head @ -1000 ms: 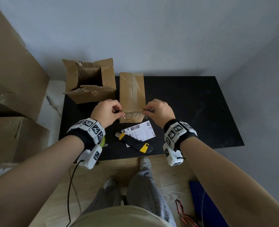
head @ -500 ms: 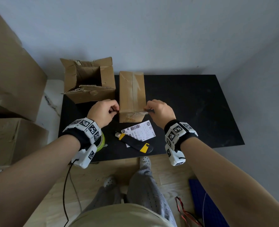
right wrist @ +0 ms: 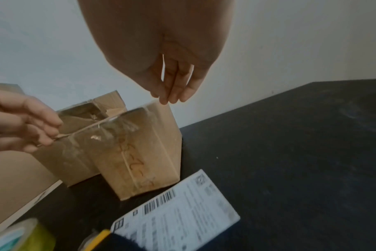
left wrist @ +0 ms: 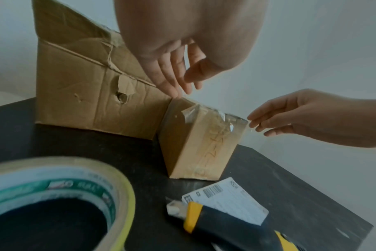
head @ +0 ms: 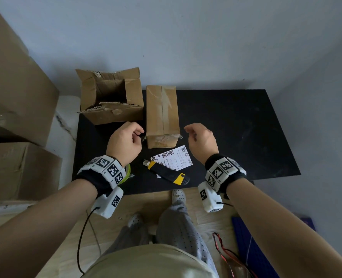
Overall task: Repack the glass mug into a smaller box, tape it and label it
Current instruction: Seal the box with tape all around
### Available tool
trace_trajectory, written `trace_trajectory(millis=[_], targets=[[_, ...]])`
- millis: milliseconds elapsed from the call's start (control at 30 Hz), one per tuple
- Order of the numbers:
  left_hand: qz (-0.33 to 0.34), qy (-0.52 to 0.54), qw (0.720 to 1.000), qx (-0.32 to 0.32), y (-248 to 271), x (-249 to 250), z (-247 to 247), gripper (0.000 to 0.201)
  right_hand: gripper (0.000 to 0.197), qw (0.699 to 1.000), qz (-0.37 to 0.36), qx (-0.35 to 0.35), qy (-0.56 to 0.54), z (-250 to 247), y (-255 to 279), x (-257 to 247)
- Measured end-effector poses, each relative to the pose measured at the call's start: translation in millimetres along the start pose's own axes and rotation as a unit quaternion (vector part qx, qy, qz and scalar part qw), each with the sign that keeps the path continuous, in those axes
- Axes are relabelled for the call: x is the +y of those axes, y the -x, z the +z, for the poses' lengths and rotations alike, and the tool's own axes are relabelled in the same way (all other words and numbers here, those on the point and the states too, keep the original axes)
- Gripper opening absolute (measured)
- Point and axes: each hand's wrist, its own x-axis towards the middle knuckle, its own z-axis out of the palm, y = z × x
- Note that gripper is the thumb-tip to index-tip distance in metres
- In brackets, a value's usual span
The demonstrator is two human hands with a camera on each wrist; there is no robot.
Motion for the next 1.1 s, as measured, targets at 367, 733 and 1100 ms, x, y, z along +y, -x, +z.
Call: trace_trajectory(millis=[367, 733, 1100], targets=[[-0.091, 0.109, 0.988, -0.062, 37, 5, 26, 0.045, 0.041, 0.993, 0.096, 0.046, -0.058, 31, 44, -14], [-0.189, 0.201, 0.957, -0.086, 39, 18, 43, 0.061, 0.064, 0.989, 0.121, -0.031, -0.075, 45, 43, -29], [-0.244, 0.27, 0.931, -0.026, 26, 27, 45, 0.057, 0.064, 0.969, 0.171, -0.02, -0.178, 47, 30, -22]])
